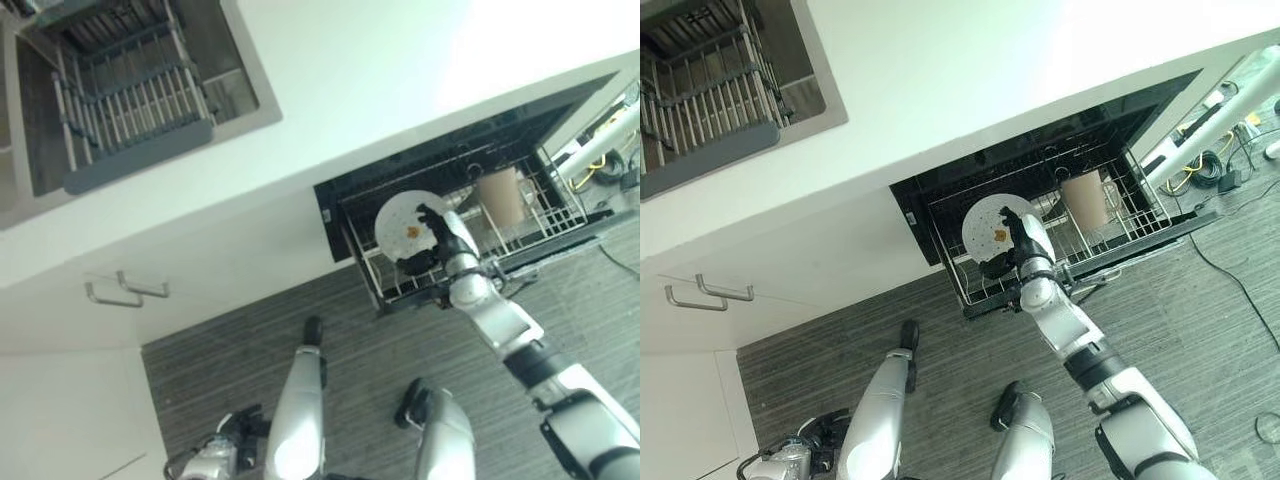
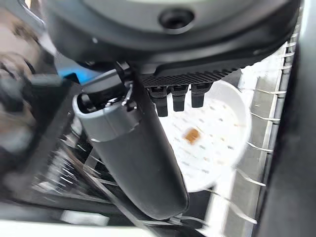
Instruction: Place the dishes in the dishwasher.
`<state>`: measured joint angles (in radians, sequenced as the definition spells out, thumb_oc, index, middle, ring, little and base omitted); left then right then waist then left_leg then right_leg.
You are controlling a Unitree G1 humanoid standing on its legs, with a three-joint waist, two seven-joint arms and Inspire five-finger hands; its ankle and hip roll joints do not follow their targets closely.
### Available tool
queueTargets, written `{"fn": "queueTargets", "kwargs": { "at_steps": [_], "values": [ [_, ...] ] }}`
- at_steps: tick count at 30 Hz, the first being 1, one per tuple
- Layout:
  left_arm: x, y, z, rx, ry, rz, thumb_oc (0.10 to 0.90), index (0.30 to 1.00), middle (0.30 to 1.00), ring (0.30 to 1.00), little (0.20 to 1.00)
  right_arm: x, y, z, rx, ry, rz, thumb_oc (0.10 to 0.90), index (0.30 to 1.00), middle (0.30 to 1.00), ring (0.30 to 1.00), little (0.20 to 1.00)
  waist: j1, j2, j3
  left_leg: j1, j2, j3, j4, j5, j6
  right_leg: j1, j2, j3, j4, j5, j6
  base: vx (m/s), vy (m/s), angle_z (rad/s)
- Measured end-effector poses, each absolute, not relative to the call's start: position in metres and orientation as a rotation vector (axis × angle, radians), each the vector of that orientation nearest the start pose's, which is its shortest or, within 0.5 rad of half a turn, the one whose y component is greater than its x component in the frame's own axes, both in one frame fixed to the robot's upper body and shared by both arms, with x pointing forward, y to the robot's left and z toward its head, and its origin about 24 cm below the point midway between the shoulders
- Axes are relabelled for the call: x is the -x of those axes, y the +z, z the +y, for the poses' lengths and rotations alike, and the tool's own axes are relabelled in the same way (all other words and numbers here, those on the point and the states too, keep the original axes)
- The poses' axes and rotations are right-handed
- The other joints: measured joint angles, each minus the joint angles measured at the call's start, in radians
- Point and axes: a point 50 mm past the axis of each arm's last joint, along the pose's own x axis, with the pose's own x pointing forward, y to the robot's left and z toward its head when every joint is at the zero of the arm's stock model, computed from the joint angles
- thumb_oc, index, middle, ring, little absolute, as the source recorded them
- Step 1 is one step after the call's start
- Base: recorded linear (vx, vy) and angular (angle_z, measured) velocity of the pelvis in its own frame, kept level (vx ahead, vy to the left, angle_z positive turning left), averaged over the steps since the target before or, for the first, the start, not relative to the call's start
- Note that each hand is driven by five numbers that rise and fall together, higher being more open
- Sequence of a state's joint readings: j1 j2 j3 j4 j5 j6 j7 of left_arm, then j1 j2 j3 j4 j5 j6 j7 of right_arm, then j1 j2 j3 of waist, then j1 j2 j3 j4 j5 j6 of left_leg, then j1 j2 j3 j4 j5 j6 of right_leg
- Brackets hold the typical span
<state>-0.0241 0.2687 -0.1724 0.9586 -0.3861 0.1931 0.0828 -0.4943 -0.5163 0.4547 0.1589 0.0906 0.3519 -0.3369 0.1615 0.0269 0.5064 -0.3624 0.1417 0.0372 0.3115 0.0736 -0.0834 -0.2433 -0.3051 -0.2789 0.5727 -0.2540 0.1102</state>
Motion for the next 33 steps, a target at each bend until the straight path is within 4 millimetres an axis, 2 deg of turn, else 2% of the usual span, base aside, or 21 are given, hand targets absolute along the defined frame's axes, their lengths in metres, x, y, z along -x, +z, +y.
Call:
{"fn": "queueTargets", "kwargs": {
  "at_steps": [1, 2, 5, 6, 7, 9, 11, 13, 14, 15, 16, 18, 20, 22, 24, 27, 28, 29, 30, 32, 33],
  "values": [
    [-0.127, -0.148, 0.225, 0.001, 0.228, 1.166, 0.800, 0.900, 0.900, 0.900, 0.900, -0.322, 0.106, -0.159, 0.576, -0.049, -0.069, 0.800, 0.900, 0.900, 0.900, 0.900, -0.028, -0.002, -0.001, 0.080, 0.000, 0.025, -0.064, 0.016, 0.005, 0.073, 0.009, 0.003, -0.078, 0.038, 0.013, 0.02, 0.026, -0.27],
    [-0.125, -0.149, 0.225, 0.009, 0.237, 1.170, 0.800, 0.900, 0.900, 0.900, 0.900, -0.319, 0.113, -0.159, 0.545, -0.074, -0.127, 0.800, 0.900, 0.900, 0.900, 0.900, -0.040, -0.001, -0.001, 0.109, 0.001, 0.032, -0.093, 0.026, 0.004, 0.104, 0.015, 0.003, -0.113, 0.057, 0.026, 0.11, 0.016, -0.24],
    [-0.117, -0.152, 0.228, 0.004, 0.258, 1.204, 0.800, 0.900, 0.900, 0.900, 0.900, -0.308, 0.142, -0.168, 0.453, -0.181, -0.322, 0.800, 0.900, 0.900, 0.900, 0.900, -0.070, 0.002, -0.012, 0.183, 0.008, 0.049, -0.122, 0.016, 0.001, 0.188, 0.029, 0.003, -0.188, 0.076, 0.029, 0.11, 0.016, -0.13],
    [-0.111, -0.153, 0.230, 0.011, 0.271, 1.220, 0.800, 0.900, 0.900, 0.900, 0.900, -0.303, 0.152, -0.174, 0.407, -0.219, -0.395, 0.800, 0.900, 0.900, 0.900, 0.900, -0.073, 0.005, -0.032, 0.192, 0.014, 0.055, -0.127, 0.014, 0.001, 0.204, 0.037, 0.003, -0.212, 0.085, 0.030, 0.16, 0.037, -0.10],
    [-0.101, -0.156, 0.231, 0.018, 0.285, 1.244, 0.800, 0.900, 0.900, 0.900, 0.900, -0.295, 0.153, -0.185, 0.374, -0.258, -0.435, 0.800, 0.900, 0.900, 0.900, 0.900, -0.080, 0.007, -0.072, 0.197, 0.016, 0.056, -0.127, 0.007, 0.002, 0.220, 0.043, 0.001, -0.238, 0.094, 0.038, 0.17, 0.034, -0.10],
    [-0.083, -0.160, 0.232, 0.033, 0.309, 1.286, 0.800, 0.900, 0.900, 0.900, 0.900, -0.277, 0.141, -0.208, 0.381, -0.326, -0.420, 0.800, 0.900, 0.900, 0.900, 0.900, -0.085, 0.006, -0.136, 0.228, 0.015, 0.069, -0.126, -0.007, -0.009, 0.262, 0.045, 0.001, -0.281, 0.102, 0.046, 0.13, 0.012, -0.09],
    [-0.066, -0.163, 0.234, 0.039, 0.334, 1.319, 0.800, 0.900, 0.900, 0.900, 0.900, -0.263, 0.126, -0.224, 0.373, -0.406, -0.394, 0.800, 0.900, 0.900, 0.900, 0.900, -0.117, -0.007, -0.188, 0.236, 0.018, 0.084, -0.123, -0.022, -0.011, 0.269, 0.046, 0.009, -0.296, 0.103, 0.048, 0.08, -0.027, -0.16],
    [-0.061, -0.163, 0.236, 0.041, 0.349, 1.328, 0.800, 0.900, 0.900, 0.900, 0.900, -0.250, 0.123, -0.247, 0.364, -0.521, -0.407, 0.800, 0.900, 0.900, 0.900, 0.900, -0.132, -0.012, -0.195, 0.242, 0.021, 0.098, -0.122, -0.026, -0.011, 0.266, 0.048, 0.023, -0.291, 0.102, 0.050, 0.04, -0.027, -0.25],
    [-0.057, -0.164, 0.237, 0.041, 0.356, 1.336, 0.800, 0.900, 0.900, 0.900, 0.900, -0.243, 0.121, -0.268, 0.336, -0.658, -0.405, 0.800, 0.900, 0.900, 0.900, 0.900, -0.156, -0.015, -0.197, 0.240, 0.028, 0.112, -0.123, -0.026, -0.011, 0.252, 0.053, 0.032, -0.291, 0.106, 0.047, 0.04, -0.028, -0.28],
    [-0.054, -0.164, 0.238, 0.045, 0.364, 1.341, 0.800, 0.900, 0.900, 0.900, 0.900, -0.231, 0.118, -0.294, 0.325, -0.810, -0.394, 0.800, 0.900, 0.900, 0.900, 0.900, -0.163, -0.015, -0.198, 0.237, 0.032, 0.117, -0.123, -0.027, -0.010, 0.250, 0.056, 0.040, -0.290, 0.106, 0.047, 0.02, -0.045, -0.33],
    [-0.051, -0.165, 0.238, 0.048, 0.367, 1.344, 0.800, 0.900, 0.900, 0.900, 0.900, -0.211, 0.115, -0.330, 0.298, -1.036, -0.369, 0.800, 0.900, 0.900, 0.900, 0.900, -0.192, -0.016, -0.198, 0.236, 0.039, 0.127, -0.124, -0.033, -0.009, 0.231, 0.061, 0.052, -0.290, 0.106, 0.044, 0.00, -0.063, -0.22],
    [-0.050, -0.164, 0.240, 0.044, 0.375, 1.348, 0.800, 0.900, 0.900, 0.900, 0.900, -0.187, 0.107, -0.357, 0.316, -1.222, -0.336, 0.800, 0.900, 0.900, 0.900, 0.900, -0.208, -0.019, -0.197, 0.220, 0.050, 0.129, -0.124, -0.033, -0.009, 0.211, 0.069, 0.054, -0.282, 0.104, 0.039, -0.03, -0.065, -0.14],
    [-0.048, -0.164, 0.242, 0.044, 0.383, 1.366, 0.800, 0.900, 0.900, 0.900, 0.900, -0.170, 0.087, -0.373, 0.289, -1.351, -0.264, 0.800, 0.900, 0.900, 0.900, 0.900, -0.243, -0.028, -0.196, 0.195, 0.055, 0.127, -0.123, -0.019, -0.009, 0.178, 0.073, 0.057, -0.260, 0.102, 0.035, -0.06, -0.066, -0.08],
    [-0.051, -0.164, 0.243, 0.040, 0.381, 1.370, 0.800, 0.900, 0.900, 0.900, 0.900, -0.158, 0.056, -0.381, 0.268, -1.423, -0.116, 0.800, 0.900, 0.900, 0.900, 0.900, -0.244, -0.029, -0.194, 0.183, 0.061, 0.136, -0.124, -0.007, -0.018, 0.150, 0.080, 0.074, -0.250, 0.104, 0.033, -0.05, -0.047, -0.13],
    [-0.059, -0.164, 0.240, 0.010, 0.346, 1.362, 0.800, 0.900, 0.900, 0.900, 0.900, -0.147, 0.015, -0.382, 0.264, -1.449, 0.059, 0.800, 0.900, 0.900, 0.900, 0.900, -0.233, -0.019, -0.179, 0.172, 0.065, 0.131, -0.129, -0.005, -0.012, 0.133, 0.083, 0.072, -0.239, 0.102, 0.031, -0.02, -0.011, 0.00],
    [-0.075, -0.164, 0.229, 0.004, 0.292, 1.331, 0.800, 0.900, 0.900, 0.900, 0.900, -0.143, -0.021, -0.370, 0.213, -1.428, 0.223, 0.800, 0.900, 0.900, 0.900, 0.900, -0.210, 0.018, -0.133, 0.158, 0.064, 0.140, -0.161, 0.001, -0.007, 0.108, 0.082, 0.069, -0.233, 0.107, 0.024, -0.05, 0.013, 0.06],
    [-0.081, -0.164, 0.225, 0.016, 0.282, 1.319, 0.800, 0.900, 0.900, 0.900, 0.900, -0.148, -0.028, -0.365, 0.210, -1.392, 0.256, 0.800, 0.900, 0.900, 0.900, 0.900, -0.209, 0.032, -0.109, 0.154, 0.064, 0.144, -0.167, 0.001, -0.007, 0.104, 0.078, 0.063, -0.231, 0.110, 0.020, -0.11, 0.050, 0.22],
    [-0.087, -0.164, 0.219, 0.029, 0.284, 1.308, 0.800, 0.900, 0.900, 0.900, 0.900, -0.162, -0.033, -0.355, 0.199, -1.318, 0.272, 0.800, 0.900, 0.900, 0.900, 0.900, -0.206, 0.049, -0.094, 0.120, 0.058, 0.152, -0.127, -0.019, 0.022, 0.085, 0.056, 0.049, -0.229, 0.123, 0.010, -0.04, 0.061, 0.25],
    [-0.092, -0.163, 0.216, 0.035, 0.273, 1.291, 0.800, 0.900, 0.900, 0.900, 0.900, -0.169, -0.032, -0.351, 0.203, -1.278, 0.261, 0.800, 0.900, 0.900, 0.900, 0.900, -0.204, 0.060, -0.085, 0.090, 0.046, 0.151, -0.059, -0.040, 0.052, 0.077, 0.050, 0.042, -0.215, 0.123, 0.018, -0.02, 0.045, 0.22],
    [-0.104, -0.160, 0.214, 0.050, 0.268, 1.244, 0.800, 0.900, 0.900, 0.900, 0.900, -0.186, -0.030, -0.341, 0.209, -1.211, 0.243, 0.800, 0.900, 0.900, 0.900, 0.900, -0.191, 0.068, -0.054, 0.077, 0.026, 0.143, -0.047, -0.042, 0.033, 0.070, 0.032, 0.046, -0.194, 0.108, 0.038, -0.05, 0.042, 0.27],
    [-0.107, -0.159, 0.215, 0.051, 0.271, 1.234, 0.800, 0.900, 0.900, 0.900, 0.900, -0.195, -0.029, -0.335, 0.197, -1.168, 0.236, 0.800, 0.900, 0.900, 0.900, 0.900, -0.167, 0.071, -0.045, 0.075, 0.003, 0.140, -0.067, -0.020, 0.039, 0.066, 0.019, 0.049, -0.177, 0.107, 0.043, -0.11, 0.047, 0.41]
  ]
}}
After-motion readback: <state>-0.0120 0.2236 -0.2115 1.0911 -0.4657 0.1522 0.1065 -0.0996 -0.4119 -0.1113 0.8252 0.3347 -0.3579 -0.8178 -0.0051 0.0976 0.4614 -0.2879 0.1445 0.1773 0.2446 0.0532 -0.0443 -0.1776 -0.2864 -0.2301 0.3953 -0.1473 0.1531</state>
